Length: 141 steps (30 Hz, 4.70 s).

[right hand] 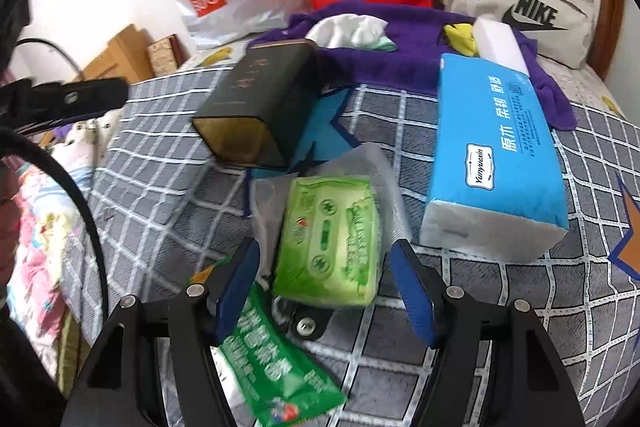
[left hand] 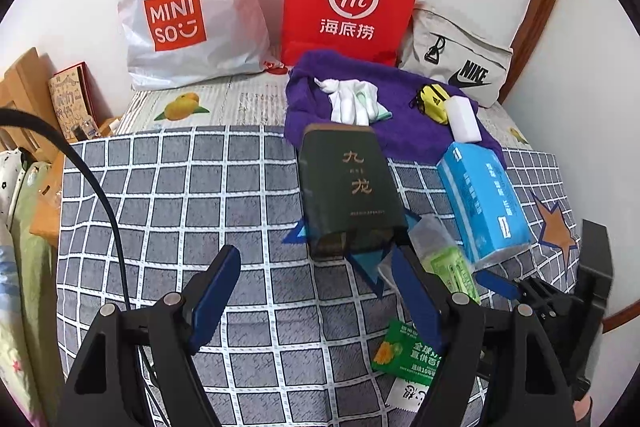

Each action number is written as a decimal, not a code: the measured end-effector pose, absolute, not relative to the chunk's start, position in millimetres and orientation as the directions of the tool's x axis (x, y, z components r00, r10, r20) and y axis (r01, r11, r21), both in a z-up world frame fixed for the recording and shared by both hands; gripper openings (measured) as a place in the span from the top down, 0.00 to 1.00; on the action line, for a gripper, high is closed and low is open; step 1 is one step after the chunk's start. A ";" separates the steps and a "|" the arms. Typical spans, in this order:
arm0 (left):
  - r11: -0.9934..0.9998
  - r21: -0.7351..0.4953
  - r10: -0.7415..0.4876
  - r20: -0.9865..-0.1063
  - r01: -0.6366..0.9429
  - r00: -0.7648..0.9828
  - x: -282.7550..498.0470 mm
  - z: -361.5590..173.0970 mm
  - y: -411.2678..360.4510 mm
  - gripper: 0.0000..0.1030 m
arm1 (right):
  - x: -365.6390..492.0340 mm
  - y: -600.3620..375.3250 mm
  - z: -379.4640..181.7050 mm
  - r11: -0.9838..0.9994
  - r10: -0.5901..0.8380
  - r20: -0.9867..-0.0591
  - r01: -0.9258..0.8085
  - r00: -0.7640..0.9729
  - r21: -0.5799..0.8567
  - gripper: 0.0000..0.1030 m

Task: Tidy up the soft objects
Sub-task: 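Grasp the green cassette-printed wet-wipes pack with the right tool, then grasp the green fruit-snack packet with the left tool while the right tool holds the wipes, then lift and carry the snack packet and wipes pack with both tools over the towel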

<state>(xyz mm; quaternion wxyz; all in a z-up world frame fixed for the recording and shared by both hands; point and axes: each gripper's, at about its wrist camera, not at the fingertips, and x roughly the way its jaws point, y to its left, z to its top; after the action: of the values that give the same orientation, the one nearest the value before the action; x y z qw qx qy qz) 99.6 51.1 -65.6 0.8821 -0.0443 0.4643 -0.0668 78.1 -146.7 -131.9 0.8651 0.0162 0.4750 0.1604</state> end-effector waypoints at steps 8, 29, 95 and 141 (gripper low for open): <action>0.987 -0.142 -0.157 -0.824 0.070 0.544 97.0 -74.4 53.7 0.26 | 74.9 -147.3 -138.4 0.943 0.298 -0.827 -0.280 0.477 0.178 0.53; 0.972 -0.127 -0.205 -0.865 0.197 0.458 87.1 -103.6 13.6 0.25 | 59.5 -167.3 -143.9 0.947 0.274 -0.835 -0.287 0.478 0.146 0.56; 0.958 -0.071 -0.180 -0.903 0.278 0.391 77.3 -147.7 -23.1 0.59 | 10.1 -286.2 -77.7 0.969 0.243 -0.746 -0.125 0.620 0.212 0.54; 0.977 -0.188 -0.213 -0.824 0.100 0.525 79.0 -97.4 43.6 0.73 | 39.8 -267.3 -43.8 0.947 0.321 -0.703 -0.232 0.635 0.223 0.55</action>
<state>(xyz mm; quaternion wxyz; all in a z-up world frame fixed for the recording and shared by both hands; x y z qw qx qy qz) 79.0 43.6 -97.4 0.8714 -0.0586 0.4788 -0.0898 39.8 -267.3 -43.8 0.9024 0.0557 0.3988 0.1532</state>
